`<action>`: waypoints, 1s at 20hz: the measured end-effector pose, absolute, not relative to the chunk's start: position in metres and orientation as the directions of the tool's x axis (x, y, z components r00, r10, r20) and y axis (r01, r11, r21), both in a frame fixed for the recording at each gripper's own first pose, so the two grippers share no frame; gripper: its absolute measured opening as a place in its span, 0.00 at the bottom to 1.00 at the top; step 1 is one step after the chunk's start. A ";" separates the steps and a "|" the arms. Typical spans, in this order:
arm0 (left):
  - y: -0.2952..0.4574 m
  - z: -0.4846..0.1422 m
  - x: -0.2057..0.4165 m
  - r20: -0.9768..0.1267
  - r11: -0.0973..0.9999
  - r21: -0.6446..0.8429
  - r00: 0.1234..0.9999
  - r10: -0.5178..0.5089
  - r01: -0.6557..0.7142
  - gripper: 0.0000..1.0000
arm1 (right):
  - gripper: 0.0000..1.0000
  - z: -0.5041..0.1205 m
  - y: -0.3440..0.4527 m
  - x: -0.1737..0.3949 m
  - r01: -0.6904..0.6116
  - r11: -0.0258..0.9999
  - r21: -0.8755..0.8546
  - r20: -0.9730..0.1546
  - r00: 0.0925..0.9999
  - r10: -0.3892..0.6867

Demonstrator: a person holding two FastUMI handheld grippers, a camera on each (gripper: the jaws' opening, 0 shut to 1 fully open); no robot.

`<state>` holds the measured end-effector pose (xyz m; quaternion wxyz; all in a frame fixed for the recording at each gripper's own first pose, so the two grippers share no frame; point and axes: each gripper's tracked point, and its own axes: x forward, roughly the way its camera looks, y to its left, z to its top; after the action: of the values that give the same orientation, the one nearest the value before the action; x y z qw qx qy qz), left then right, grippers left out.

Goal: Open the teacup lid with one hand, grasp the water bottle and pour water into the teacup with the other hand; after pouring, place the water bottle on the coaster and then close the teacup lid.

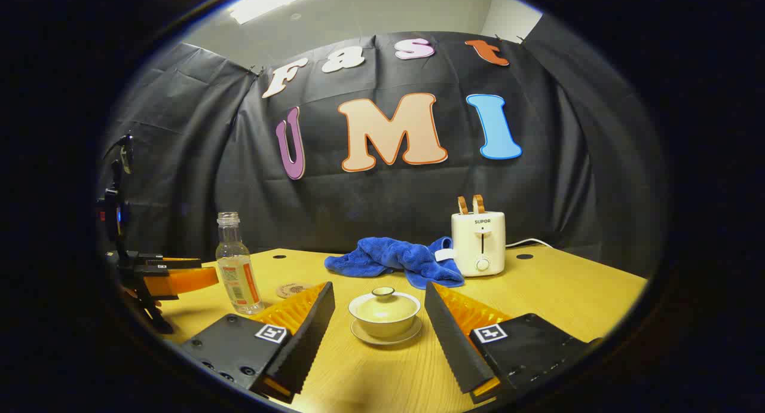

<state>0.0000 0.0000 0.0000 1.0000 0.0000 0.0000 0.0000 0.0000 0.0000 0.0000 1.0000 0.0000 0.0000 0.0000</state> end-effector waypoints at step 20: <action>-0.001 0.003 0.003 0.041 0.998 0.065 0.999 0.010 -0.013 0.94 | 0.94 -0.010 0.006 0.033 0.008 0.999 -0.032 -0.042 0.999 -0.009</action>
<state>0.0032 -0.0005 0.0028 0.9992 0.0327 -0.0203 0.0059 0.0326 0.0058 -0.0102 0.9996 -0.0160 0.0212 -0.0043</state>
